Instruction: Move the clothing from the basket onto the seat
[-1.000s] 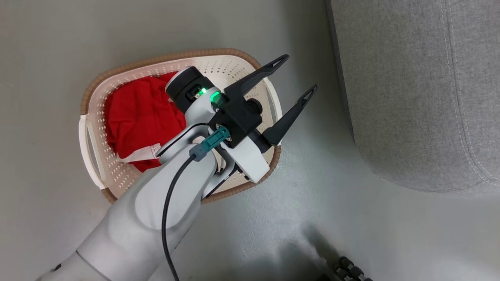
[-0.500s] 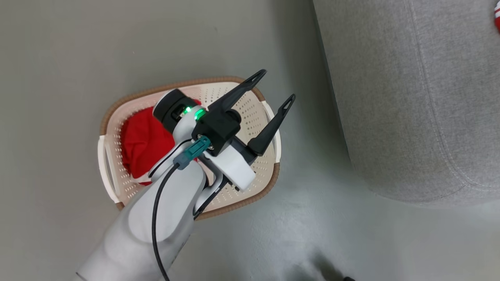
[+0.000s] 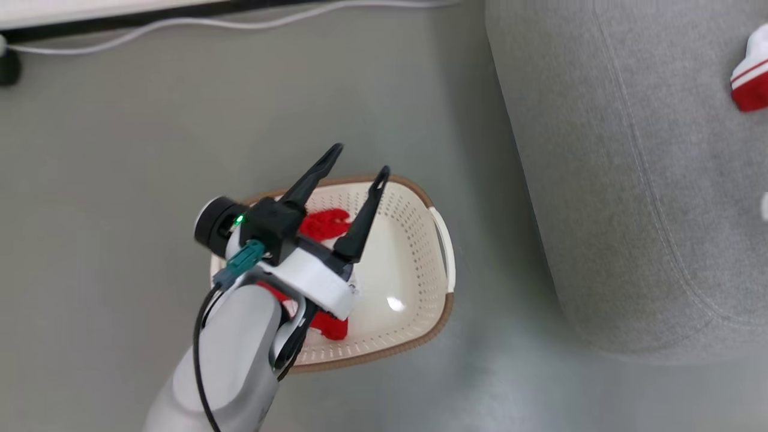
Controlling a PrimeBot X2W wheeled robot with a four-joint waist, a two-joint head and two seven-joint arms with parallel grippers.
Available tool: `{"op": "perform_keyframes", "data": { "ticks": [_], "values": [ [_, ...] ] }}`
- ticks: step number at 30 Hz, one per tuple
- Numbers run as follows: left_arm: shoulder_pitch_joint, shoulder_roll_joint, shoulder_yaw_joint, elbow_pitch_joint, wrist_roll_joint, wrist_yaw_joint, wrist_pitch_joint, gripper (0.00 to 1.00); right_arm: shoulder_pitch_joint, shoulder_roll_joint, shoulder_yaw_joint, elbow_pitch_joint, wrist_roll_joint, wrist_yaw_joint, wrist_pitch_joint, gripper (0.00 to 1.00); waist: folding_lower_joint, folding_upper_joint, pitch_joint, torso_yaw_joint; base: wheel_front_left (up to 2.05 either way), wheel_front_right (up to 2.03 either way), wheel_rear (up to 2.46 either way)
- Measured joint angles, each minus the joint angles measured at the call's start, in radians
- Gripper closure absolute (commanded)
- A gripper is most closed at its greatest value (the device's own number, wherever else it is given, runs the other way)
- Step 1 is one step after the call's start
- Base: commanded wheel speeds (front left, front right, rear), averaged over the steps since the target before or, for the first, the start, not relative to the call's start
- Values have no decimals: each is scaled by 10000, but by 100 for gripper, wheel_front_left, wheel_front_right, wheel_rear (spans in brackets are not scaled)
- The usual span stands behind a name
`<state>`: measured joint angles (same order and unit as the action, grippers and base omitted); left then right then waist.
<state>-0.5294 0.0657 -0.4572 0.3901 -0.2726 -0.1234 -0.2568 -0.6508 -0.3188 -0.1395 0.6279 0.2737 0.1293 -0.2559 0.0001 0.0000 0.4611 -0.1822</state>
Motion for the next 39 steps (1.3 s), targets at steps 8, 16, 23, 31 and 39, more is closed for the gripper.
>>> {"op": "perform_keyframes", "data": {
  "ticks": [8, 16, 23, 31, 39],
  "values": [
    [1290, -180, 1672, -153, 211, 130, 0, 0, 807, 142, 1014, -750, 88, 0, 0, 0, -1, 0, -1184, 759, 0, 0, 0],
    [2380, -232, 3099, -12, 366, 278, 0, 0, 1627, 430, 1676, -1287, 384, 0, 0, 0, 0, 0, -2345, 1597, 0, 0, 0],
    [3015, -245, 3944, 42, 512, 382, 0, 0, 2335, 815, 2111, -1638, 431, 0, 0, 0, 0, 0, -3077, 2083, 0, 0, 0],
    [3806, -255, 4650, -107, 717, 500, 0, 0, 3314, 1204, 2311, -1929, 428, 0, 0, 0, -1, 0, -3759, 2470, 0, 0, 0],
    [4457, -255, 4767, -564, 715, 545, 0, 0, 4187, 1526, 2355, -1990, 337, 0, 0, 0, -1, 0, -4112, 2529, 0, 0, 0]
  ]
}}
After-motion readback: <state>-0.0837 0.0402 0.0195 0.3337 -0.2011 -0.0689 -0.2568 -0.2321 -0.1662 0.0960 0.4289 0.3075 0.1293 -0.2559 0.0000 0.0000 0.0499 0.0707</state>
